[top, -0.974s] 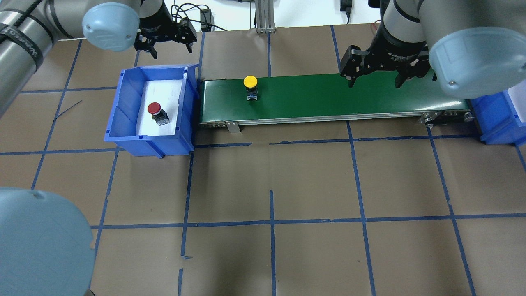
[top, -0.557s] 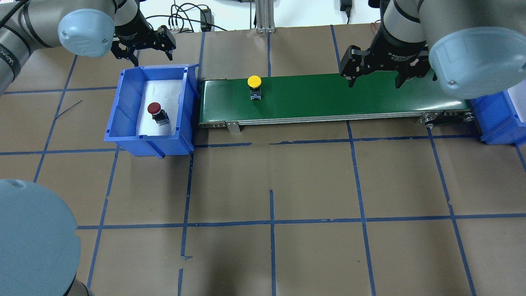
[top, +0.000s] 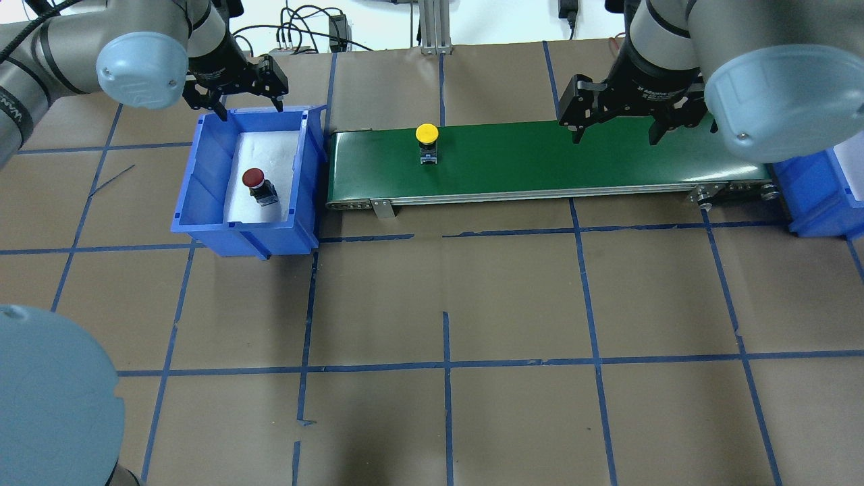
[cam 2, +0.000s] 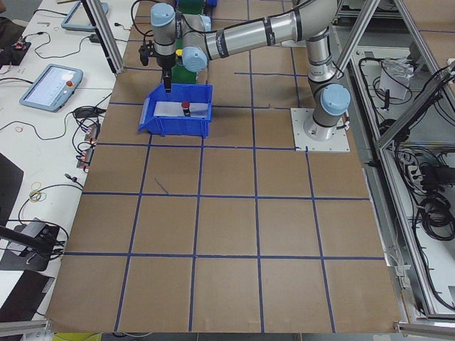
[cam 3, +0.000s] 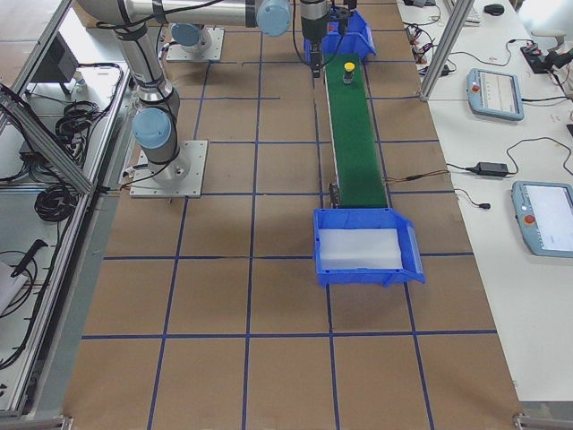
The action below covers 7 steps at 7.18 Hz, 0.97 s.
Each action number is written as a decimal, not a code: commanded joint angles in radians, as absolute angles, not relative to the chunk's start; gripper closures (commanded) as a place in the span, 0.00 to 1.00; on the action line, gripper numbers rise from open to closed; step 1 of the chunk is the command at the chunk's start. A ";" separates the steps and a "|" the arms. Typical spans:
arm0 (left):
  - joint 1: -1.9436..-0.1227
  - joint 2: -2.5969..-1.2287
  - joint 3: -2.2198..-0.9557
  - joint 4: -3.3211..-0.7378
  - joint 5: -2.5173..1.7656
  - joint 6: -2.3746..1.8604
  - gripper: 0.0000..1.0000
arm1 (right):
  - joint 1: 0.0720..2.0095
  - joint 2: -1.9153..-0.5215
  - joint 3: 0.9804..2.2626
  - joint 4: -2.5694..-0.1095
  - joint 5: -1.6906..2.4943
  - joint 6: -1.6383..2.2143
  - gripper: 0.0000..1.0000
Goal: Transport two buttons from left to right
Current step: 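Move the left gripper back over the red button in the bin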
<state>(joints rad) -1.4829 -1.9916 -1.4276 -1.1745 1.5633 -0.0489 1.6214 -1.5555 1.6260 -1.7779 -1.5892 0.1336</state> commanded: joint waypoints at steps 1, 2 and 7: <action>-1.480 -1.976 -1.463 -1.143 1.563 -0.048 0.00 | 1.618 -1.555 1.626 -1.779 -1.588 0.133 0.00; -1.480 -1.976 -1.465 -1.143 1.563 -0.046 0.00 | 1.623 -1.555 1.626 -1.778 -1.588 0.133 0.00; -1.479 -1.970 -1.474 -1.144 1.571 -0.045 0.00 | 1.621 -1.555 1.626 -1.778 -1.588 0.133 0.00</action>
<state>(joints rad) -1.4798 -1.9740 -1.4689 -1.1431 1.5675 -0.0457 1.6216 -1.5554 1.6260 -1.7779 -1.5877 0.1334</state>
